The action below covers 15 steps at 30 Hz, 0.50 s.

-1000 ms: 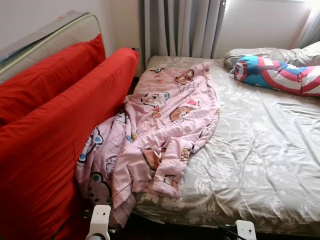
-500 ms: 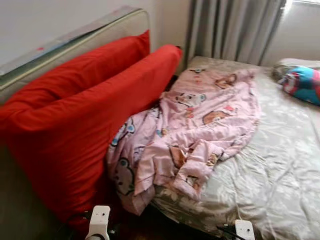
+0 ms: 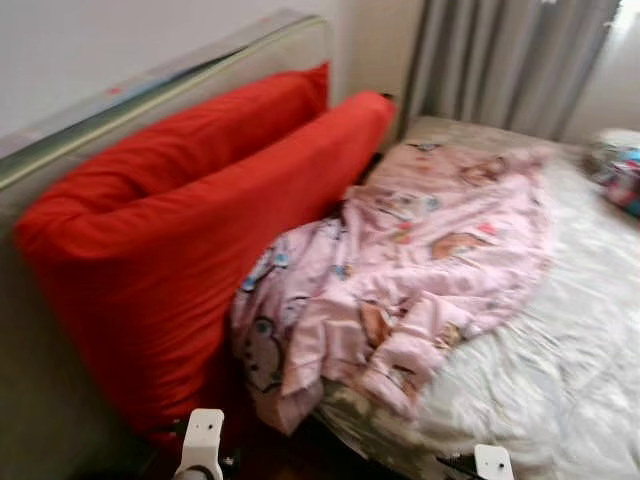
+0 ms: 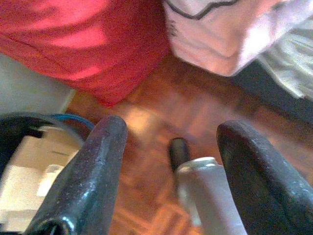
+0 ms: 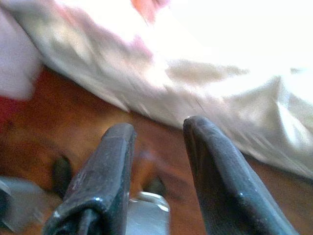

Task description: Clean up the room

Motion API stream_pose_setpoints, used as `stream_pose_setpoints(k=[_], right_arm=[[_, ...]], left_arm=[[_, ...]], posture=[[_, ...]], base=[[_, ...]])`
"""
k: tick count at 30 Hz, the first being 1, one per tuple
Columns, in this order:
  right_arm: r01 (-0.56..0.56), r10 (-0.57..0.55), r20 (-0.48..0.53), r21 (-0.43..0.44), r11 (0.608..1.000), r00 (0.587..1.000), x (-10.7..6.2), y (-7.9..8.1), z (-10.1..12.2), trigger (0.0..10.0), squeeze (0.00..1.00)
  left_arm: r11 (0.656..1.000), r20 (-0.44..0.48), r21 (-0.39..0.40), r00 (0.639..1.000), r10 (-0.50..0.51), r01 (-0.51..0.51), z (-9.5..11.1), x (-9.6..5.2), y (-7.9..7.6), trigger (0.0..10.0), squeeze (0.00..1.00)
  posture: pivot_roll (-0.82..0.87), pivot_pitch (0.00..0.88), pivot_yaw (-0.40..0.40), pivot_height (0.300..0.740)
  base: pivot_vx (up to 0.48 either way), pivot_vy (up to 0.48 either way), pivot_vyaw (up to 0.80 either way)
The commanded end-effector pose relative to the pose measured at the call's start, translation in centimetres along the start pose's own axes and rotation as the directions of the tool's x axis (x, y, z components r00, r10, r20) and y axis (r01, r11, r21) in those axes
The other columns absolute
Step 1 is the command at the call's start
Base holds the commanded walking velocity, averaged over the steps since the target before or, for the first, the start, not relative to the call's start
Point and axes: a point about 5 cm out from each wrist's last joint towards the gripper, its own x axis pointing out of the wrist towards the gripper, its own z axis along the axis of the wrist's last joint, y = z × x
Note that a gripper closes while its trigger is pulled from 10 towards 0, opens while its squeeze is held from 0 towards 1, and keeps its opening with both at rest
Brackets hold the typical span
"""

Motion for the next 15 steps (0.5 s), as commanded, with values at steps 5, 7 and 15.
stream_pose_setpoints(k=[5, 7, 15], right_arm=[[0.029, -0.029, -0.029, 0.005, 1.000, 0.999, -0.47, -1.17, -0.98, 10.0, 0.00], [0.026, -0.026, -0.029, 0.004, 1.000, 0.999, -0.47, -1.15, -0.97, 10.0, 0.00], [-0.005, 0.004, -0.024, -0.019, 1.000, 1.000, -0.44, -0.98, -0.83, 10.0, 0.00]], left_arm=[[1.000, 0.022, -0.006, 0.999, -0.025, 0.025, 0.89, 0.29, -0.88, 10.0, 0.00], [1.000, 0.022, -0.007, 0.999, -0.025, 0.025, 0.89, 0.29, -0.88, 10.0, 0.00], [1.000, 0.027, -0.015, 0.999, -0.024, 0.024, 0.86, 0.27, -0.82, 10.0, 0.00]], posture=[[-0.03, 0.007, -0.014, 0.738], [-0.03, 0.007, -0.014, 0.738], [-0.03, 0.006, -0.015, 0.738]], base=[[0.302, 0.000, 0.00], [0.302, 0.000, 0.00], [0.150, 0.000, 0.40]])
